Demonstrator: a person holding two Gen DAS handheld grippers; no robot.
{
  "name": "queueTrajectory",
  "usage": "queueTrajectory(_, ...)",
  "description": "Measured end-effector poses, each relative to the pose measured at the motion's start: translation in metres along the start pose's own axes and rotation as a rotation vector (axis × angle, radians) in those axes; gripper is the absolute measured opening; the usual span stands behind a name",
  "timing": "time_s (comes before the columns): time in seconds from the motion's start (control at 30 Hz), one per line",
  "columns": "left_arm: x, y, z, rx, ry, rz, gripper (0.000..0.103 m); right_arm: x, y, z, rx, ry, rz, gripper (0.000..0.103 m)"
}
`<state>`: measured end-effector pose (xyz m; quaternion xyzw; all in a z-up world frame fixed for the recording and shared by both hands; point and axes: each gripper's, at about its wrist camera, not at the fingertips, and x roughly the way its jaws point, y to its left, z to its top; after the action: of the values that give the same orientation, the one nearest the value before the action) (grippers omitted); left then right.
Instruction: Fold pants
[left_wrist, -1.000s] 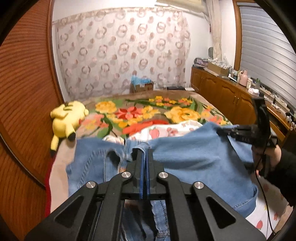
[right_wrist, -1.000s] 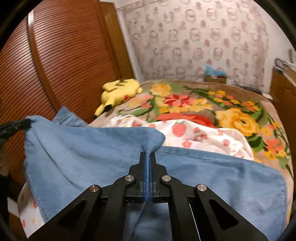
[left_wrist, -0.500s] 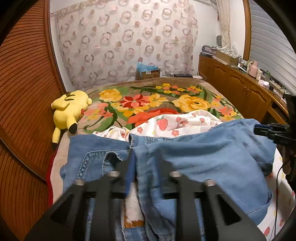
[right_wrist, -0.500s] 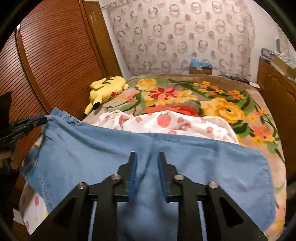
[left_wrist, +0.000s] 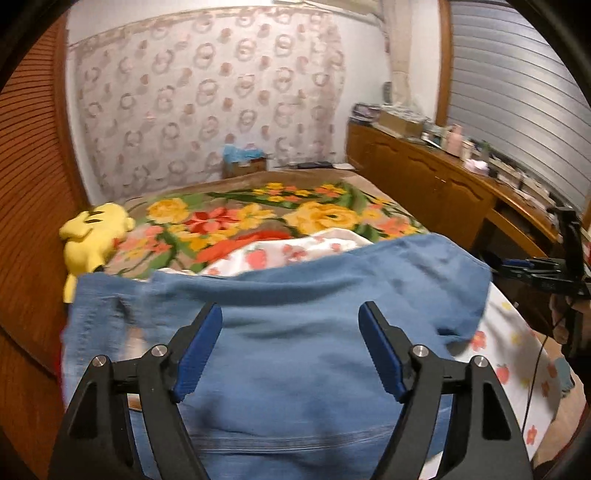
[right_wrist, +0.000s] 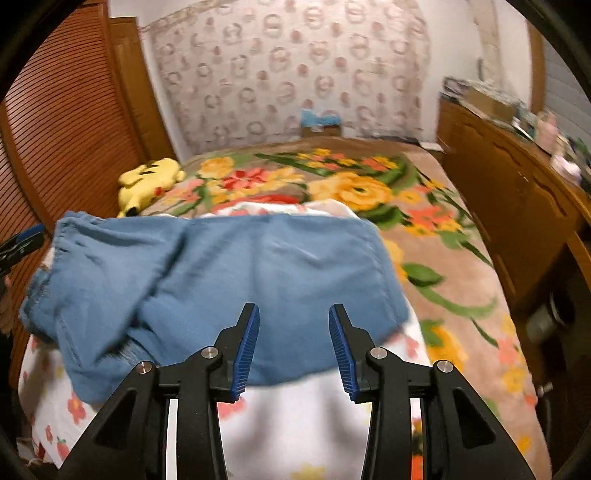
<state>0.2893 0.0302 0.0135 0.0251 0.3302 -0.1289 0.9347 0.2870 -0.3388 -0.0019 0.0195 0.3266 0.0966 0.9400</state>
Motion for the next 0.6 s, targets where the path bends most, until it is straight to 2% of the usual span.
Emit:
queueTrajectory(0.27,0.023,-0.042,-0.019,0.035,0.075,-0.063,0.077,0.016,-0.018,-0.013,0.110,0.061,-0.025,0.043)
queueTrajectory(0.6,0.044,-0.046,-0.038,0.020,0.140,-0.059,0.077,0.031,-0.024,-0.008,0.165,0.079,0.009,0.047)
